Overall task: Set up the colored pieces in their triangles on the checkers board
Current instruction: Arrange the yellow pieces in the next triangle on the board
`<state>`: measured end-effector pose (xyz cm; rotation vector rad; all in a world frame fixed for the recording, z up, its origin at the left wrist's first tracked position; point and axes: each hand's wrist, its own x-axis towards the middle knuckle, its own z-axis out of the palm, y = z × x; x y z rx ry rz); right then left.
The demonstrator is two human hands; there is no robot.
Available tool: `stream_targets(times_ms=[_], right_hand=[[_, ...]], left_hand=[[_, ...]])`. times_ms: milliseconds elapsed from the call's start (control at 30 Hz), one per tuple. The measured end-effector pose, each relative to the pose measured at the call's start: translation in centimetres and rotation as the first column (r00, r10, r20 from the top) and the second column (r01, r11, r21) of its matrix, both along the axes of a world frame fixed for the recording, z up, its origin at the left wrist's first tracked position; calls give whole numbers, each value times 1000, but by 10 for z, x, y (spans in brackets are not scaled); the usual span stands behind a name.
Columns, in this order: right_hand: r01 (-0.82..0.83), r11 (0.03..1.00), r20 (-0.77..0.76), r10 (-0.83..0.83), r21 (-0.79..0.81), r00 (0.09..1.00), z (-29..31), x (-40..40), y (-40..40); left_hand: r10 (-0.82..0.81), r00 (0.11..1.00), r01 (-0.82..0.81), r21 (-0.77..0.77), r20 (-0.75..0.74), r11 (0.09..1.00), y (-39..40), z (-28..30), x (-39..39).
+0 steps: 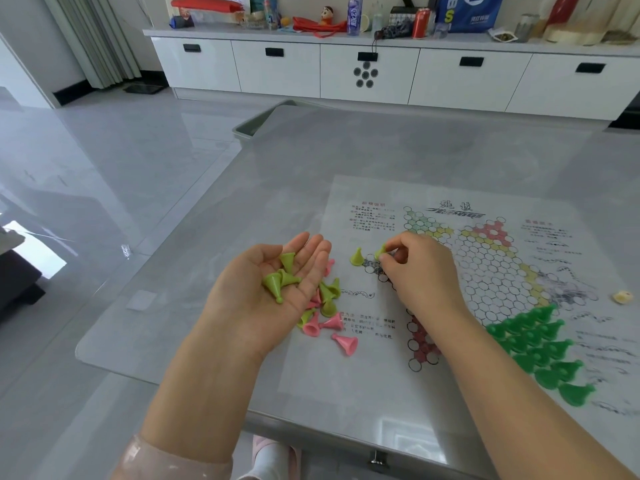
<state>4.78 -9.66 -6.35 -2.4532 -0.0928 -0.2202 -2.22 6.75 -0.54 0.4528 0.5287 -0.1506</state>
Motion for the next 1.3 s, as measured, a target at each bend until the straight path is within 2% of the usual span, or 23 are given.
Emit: stream_targets(times_ms=[733, 867, 967, 1033, 1100, 1133, 1200, 1300], right_hand=[[-9, 998, 23, 10, -61, 1000, -1, -2, 6], [-46, 998, 1, 46, 31, 999, 4, -5, 0], [-32, 992, 117, 18, 124, 993, 21, -13, -2], [-125, 971, 184, 87, 202, 979, 38, -21, 4], [-312, 910, 188, 267, 273, 945, 54, -31, 13], [-401, 883, 183, 364, 243, 913, 58, -36, 17], [-521, 850, 161, 505, 78, 848, 59, -42, 22], [-559, 825, 134, 565, -79, 814, 56, -43, 24]], left_hand=[[0, 1000, 0, 4, -4, 1000, 3, -2, 0], [-2, 1000, 2, 34, -17, 999, 3, -1, 0], [-23, 1000, 23, 38, 1, 999, 1, 0, 1], [-55, 998, 55, 29, 16, 998, -2, 0, 1], [-88, 996, 88, 8, 30, 996, -7, 0, 0], [-105, 994, 106, -11, 40, 994, -10, 0, -1], [-139, 989, 142, -50, 49, 989, -14, 1, -2], [-156, 987, 159, -84, 35, 984, -16, 2, -3]])
